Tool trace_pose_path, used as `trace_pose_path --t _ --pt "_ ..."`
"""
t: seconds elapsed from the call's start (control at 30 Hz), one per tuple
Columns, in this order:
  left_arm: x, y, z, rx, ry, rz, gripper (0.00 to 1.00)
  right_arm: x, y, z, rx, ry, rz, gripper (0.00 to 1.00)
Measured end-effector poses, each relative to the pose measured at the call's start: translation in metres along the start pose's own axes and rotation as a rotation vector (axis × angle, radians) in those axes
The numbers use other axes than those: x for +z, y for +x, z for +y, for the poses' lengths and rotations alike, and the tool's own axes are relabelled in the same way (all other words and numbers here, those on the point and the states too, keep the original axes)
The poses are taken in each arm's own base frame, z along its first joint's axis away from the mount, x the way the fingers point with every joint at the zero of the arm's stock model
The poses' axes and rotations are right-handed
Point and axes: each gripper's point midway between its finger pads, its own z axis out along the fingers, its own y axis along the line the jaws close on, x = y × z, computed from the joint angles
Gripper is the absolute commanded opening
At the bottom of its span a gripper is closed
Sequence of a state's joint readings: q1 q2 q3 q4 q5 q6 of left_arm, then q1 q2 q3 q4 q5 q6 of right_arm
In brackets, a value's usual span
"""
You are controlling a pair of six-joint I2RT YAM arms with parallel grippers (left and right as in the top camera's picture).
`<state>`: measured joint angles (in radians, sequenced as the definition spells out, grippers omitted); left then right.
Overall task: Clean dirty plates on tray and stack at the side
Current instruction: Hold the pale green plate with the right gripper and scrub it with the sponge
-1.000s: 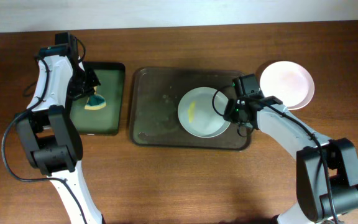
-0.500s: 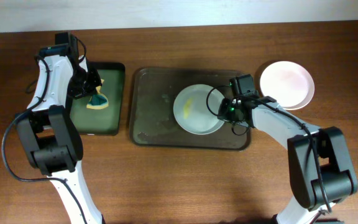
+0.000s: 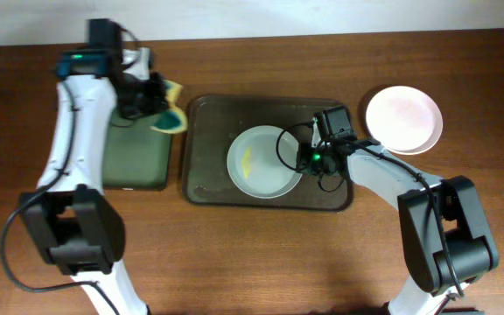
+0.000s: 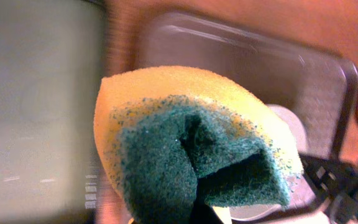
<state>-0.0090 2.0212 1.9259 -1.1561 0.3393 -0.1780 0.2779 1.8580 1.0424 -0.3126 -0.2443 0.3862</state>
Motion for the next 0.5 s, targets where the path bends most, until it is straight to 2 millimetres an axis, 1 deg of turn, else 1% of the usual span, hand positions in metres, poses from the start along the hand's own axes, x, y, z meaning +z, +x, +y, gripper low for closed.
trace_pose_path --t 0.03,0.07,0.13,0.17,0.23,0.3,0.37,0.43,0.5 --pt "0.008 0.009 -0.02 0.04 0.018 0.027 0.0 0.0 0.0 0.001 -0.009 -0.006 0.002 0.04" --pt "0.013 0.016 -0.033 0.065 0.03 0.046 0.0 0.0 0.001 0.001 -0.012 -0.008 0.004 0.04" --pt "0.023 0.029 -0.055 0.111 0.045 0.079 0.0 0.0 0.001 0.001 0.003 -0.008 0.004 0.04" --pt "0.03 0.039 -0.068 0.133 0.053 0.105 0.0 0.0 0.001 0.001 0.019 -0.008 0.004 0.04" --pt "0.042 0.054 -0.085 0.142 0.058 0.138 0.0 0.0 0.0 0.001 0.04 -0.008 0.003 0.04" --pt "0.058 0.065 -0.098 0.147 0.064 0.147 0.0 0.0 0.0 0.002 0.06 -0.009 0.001 0.04" --pt "0.078 0.079 -0.107 0.14 0.065 0.166 0.0 0.0 0.0 0.001 0.074 -0.008 0.001 0.04" --pt "0.096 0.093 -0.11 0.126 0.061 0.186 0.0 0.0 -0.001 0.0 0.083 -0.002 -0.002 0.04" --pt "0.109 0.106 -0.111 0.106 0.058 0.201 0.0 0.0 -0.001 0.0 0.085 0.002 -0.004 0.04"
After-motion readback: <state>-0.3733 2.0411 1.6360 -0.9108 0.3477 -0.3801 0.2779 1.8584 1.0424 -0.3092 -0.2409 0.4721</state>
